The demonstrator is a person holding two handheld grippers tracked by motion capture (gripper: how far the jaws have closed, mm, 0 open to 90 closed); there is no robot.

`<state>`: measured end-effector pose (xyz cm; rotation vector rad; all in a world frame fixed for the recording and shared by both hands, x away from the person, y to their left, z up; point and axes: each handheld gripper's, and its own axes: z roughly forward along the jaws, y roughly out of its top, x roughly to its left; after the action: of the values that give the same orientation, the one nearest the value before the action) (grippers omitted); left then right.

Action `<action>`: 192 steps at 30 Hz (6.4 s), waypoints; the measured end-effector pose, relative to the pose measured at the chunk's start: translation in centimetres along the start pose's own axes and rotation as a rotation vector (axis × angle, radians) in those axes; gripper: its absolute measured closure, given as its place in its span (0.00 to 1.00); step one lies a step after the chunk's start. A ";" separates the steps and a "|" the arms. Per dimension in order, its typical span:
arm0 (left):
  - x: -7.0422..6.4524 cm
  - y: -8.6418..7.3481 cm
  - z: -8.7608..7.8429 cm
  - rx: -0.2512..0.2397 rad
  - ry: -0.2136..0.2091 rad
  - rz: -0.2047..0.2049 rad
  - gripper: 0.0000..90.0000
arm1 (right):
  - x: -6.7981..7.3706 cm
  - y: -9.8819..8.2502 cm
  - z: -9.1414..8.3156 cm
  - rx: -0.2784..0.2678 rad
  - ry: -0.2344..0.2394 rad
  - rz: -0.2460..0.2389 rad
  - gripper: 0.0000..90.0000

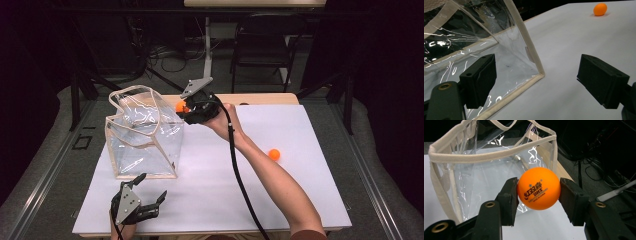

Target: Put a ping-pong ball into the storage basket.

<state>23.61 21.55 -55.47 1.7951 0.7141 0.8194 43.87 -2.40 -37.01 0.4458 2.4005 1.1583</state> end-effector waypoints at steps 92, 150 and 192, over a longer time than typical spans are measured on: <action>0.3 0.0 0.0 -0.006 0.003 -0.011 0.17 | 2.8 5.0 2.5 -0.102 0.054 -0.019 0.56; 0.1 0.0 0.0 -0.008 -0.001 -0.005 0.17 | 3.1 5.4 4.1 -0.037 0.124 0.068 0.17; 0.1 0.0 0.3 -0.003 -0.003 -0.009 0.17 | 0.0 -4.4 -1.1 0.004 0.100 0.139 0.07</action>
<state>23.91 21.48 -55.49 1.7892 0.7180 0.8108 42.88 -5.71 -39.88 0.5773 2.4913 1.2628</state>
